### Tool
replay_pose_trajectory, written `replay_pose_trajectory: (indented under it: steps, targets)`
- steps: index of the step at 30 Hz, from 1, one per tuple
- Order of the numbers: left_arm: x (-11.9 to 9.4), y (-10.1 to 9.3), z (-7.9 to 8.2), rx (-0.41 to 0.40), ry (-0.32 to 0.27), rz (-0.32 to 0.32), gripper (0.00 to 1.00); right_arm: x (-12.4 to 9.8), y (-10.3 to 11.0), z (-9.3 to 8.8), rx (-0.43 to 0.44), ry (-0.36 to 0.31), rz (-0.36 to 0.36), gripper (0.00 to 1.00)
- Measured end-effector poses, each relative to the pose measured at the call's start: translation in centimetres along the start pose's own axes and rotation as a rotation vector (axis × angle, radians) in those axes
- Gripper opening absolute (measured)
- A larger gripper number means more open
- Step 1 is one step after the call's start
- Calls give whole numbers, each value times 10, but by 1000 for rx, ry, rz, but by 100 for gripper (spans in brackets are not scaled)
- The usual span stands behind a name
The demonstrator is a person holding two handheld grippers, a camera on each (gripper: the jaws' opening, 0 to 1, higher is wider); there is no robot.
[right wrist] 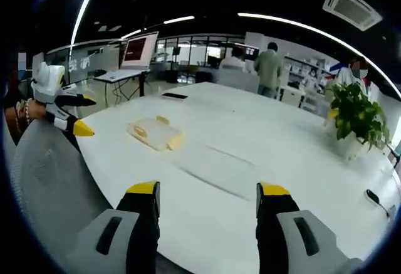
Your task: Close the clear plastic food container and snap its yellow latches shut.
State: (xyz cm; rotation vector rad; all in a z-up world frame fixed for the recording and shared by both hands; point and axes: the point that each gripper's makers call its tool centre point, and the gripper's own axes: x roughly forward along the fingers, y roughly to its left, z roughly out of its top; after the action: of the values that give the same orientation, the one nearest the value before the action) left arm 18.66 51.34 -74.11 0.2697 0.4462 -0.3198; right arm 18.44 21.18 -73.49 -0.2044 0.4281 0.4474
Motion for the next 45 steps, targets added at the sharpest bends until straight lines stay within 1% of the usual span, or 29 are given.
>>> replay_pose_trajectory:
  steps: [8,11,14,17,20,29,32,35,37,45]
  targets:
    - [0,-1,-1,7,4,-5,81,-1,-2,2,10,-11,-13,59]
    - [0,1,0,6,-1,4,81,-1,0,1,4,-5,-6,59]
    - [0,1,1,-15,-7,5,82,0,3,0,-10,2,8,58]
    - [0,2,0,0,0,16,82,-1,1,2,-7,-14,-2,58]
    - [0,3,0,3,2,20,82,-1,-1,2,3,-10,-6,58]
    - [1,1,-1,1,13,11,82,0,-1,0,3,-3,0,58]
    - [1,2,-1,3,13,17,82,1,-1,0,-1,-4,3,58]
    - [2,0,-5,8,31,10,82,0,-1,0,0,-4,1,58]
    - [2,0,-5,15,32,10,82,0,-3,0,3,-7,-5,58]
    - [1,3,-2,14,18,28,81,-1,-3,0,7,-9,-10,58]
